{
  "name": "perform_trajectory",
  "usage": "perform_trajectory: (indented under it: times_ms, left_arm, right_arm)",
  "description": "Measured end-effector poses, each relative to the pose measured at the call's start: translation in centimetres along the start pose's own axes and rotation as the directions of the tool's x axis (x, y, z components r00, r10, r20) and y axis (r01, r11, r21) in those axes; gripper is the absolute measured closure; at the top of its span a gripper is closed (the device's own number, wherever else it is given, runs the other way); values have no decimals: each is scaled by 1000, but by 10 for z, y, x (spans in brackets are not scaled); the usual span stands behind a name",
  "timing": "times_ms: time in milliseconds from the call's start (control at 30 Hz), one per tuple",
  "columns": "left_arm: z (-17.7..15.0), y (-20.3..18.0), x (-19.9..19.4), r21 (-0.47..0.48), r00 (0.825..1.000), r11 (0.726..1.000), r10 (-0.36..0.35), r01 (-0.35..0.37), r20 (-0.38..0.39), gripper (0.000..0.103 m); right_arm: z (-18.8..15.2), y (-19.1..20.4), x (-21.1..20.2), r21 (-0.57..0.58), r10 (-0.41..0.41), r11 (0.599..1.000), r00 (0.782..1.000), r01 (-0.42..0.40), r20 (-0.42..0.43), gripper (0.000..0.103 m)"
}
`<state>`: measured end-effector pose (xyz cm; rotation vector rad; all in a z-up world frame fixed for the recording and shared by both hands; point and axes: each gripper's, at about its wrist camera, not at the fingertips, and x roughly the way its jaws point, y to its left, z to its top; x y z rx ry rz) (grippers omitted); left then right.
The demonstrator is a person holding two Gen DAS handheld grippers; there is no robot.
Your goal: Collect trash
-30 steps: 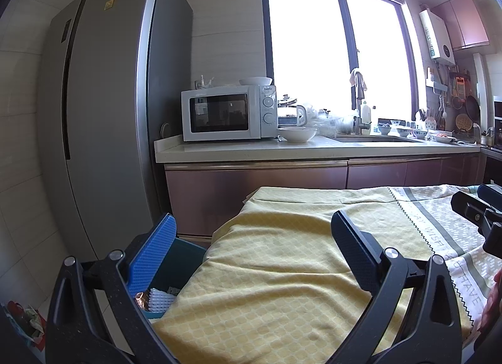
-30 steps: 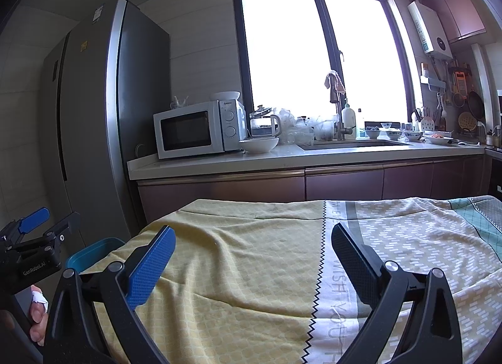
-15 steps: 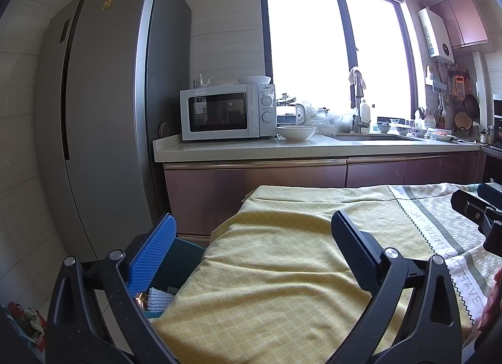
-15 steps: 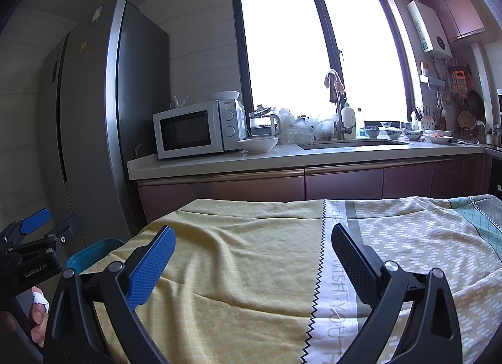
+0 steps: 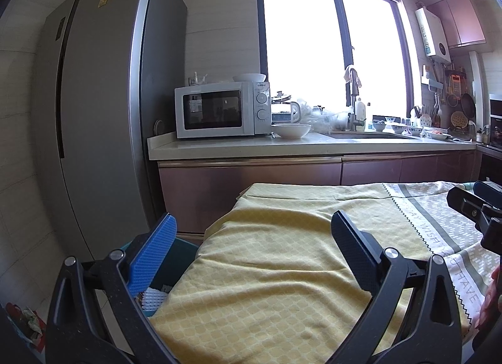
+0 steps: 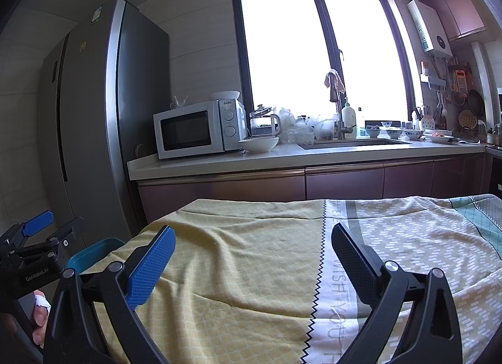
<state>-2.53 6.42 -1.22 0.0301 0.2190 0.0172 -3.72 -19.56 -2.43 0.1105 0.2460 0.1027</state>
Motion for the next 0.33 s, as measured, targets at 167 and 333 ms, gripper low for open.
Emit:
perform_trajectory:
  times_ms: [167,333]
  left_arm:
    - [0,-6,10,12,998,999,-37,38,-59,6]
    - [-2,-13,47,-6,972,993,-115,116,-207,6]
  right_arm:
    - [-1,-7,2,8,-12,1000,1000,12,-8,7]
    - [-1,-28,11,20,-36,999,998,37,-60,7]
